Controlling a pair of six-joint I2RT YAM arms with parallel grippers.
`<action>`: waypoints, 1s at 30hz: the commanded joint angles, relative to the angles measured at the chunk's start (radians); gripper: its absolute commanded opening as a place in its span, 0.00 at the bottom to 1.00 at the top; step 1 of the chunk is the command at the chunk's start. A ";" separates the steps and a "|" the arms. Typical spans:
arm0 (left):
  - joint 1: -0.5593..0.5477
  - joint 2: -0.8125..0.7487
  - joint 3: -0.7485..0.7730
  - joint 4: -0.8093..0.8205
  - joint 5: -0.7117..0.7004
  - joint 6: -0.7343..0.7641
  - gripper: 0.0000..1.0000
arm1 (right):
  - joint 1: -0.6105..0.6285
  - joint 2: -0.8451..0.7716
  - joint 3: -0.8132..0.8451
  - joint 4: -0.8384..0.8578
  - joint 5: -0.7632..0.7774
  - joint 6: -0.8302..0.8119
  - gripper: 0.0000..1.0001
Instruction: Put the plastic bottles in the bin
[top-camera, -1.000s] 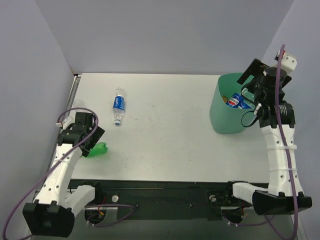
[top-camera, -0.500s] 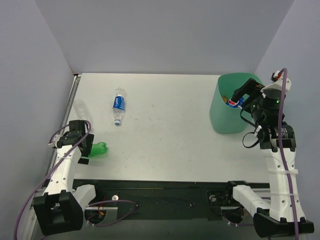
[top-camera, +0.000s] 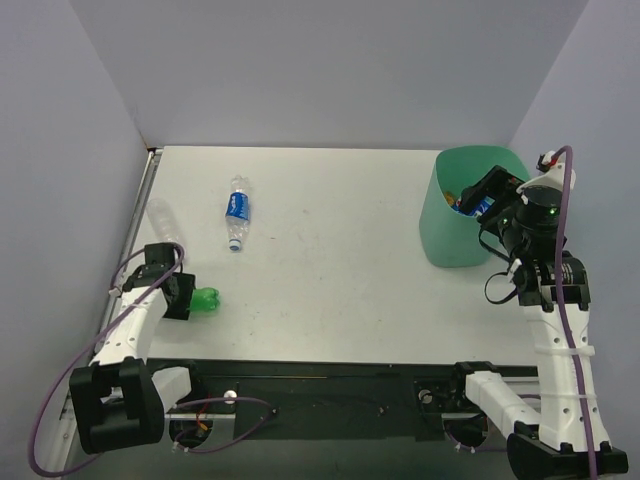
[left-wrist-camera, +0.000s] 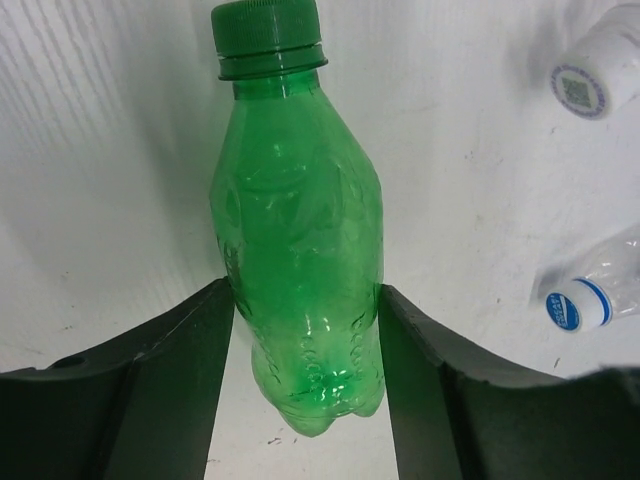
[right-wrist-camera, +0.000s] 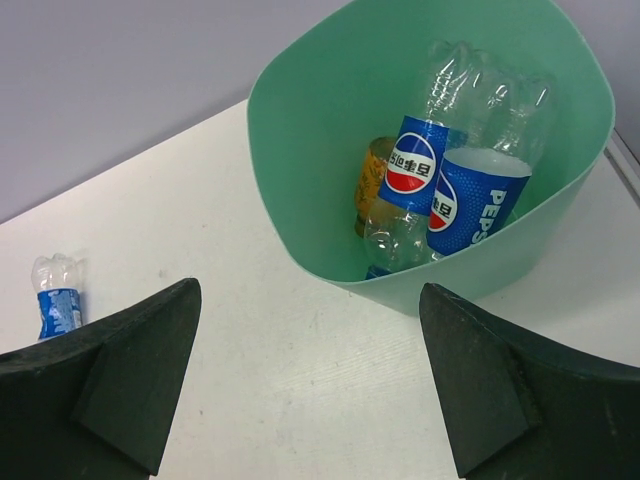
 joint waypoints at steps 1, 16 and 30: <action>-0.037 -0.006 0.022 0.054 0.052 0.037 0.53 | 0.019 -0.006 -0.003 0.035 -0.011 0.025 0.85; -0.701 0.328 0.424 0.164 0.115 0.505 0.37 | 0.248 0.036 0.043 -0.057 -0.036 -0.025 0.84; -0.885 0.591 0.634 0.096 0.167 0.588 0.79 | 0.539 0.094 -0.115 -0.114 -0.048 0.013 0.85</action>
